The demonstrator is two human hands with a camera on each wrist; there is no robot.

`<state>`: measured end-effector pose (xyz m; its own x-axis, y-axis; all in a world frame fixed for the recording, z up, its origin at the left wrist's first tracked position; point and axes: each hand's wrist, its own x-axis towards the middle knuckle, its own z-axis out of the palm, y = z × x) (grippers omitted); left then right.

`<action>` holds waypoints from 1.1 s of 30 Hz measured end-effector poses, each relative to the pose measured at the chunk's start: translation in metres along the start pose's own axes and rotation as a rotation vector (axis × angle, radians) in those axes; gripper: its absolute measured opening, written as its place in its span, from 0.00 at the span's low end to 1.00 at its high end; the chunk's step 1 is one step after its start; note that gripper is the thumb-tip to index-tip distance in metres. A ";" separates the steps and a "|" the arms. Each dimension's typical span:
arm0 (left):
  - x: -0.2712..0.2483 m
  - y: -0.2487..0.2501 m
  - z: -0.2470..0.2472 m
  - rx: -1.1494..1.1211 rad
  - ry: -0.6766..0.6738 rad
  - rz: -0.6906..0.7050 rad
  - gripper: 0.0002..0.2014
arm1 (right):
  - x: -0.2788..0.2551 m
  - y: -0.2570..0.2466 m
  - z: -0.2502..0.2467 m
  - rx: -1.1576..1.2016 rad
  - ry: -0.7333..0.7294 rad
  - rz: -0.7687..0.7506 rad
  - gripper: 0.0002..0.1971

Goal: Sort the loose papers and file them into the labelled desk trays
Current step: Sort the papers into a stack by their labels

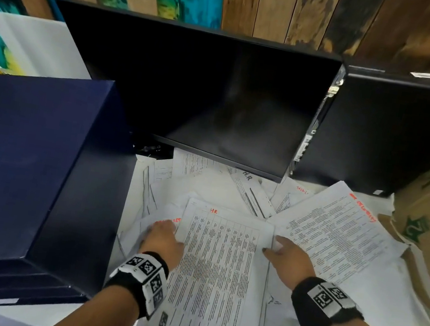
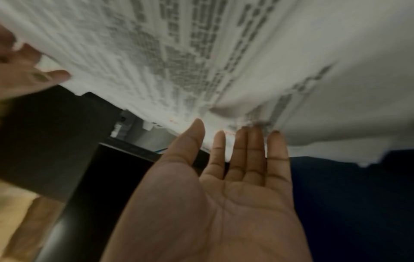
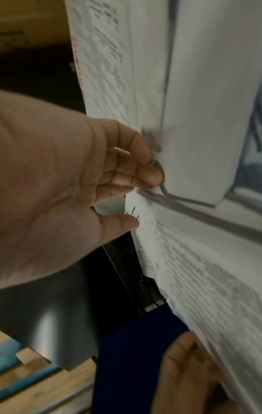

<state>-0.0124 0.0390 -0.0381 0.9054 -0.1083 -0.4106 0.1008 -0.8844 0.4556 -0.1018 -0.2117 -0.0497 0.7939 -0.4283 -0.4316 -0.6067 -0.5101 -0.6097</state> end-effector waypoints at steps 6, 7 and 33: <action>0.009 -0.018 0.012 -0.332 -0.133 -0.066 0.18 | 0.006 0.005 0.011 0.269 0.051 0.090 0.26; 0.007 -0.018 0.013 -0.319 -0.174 -0.019 0.15 | 0.005 0.004 0.010 0.280 0.054 0.083 0.26; 0.018 -0.055 0.000 -0.154 0.078 -0.240 0.54 | 0.027 0.048 -0.093 -0.013 0.396 0.264 0.15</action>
<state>-0.0018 0.0854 -0.0708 0.8764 0.1358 -0.4620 0.3716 -0.8008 0.4697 -0.1137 -0.3172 -0.0287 0.5377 -0.7944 -0.2825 -0.7879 -0.3542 -0.5037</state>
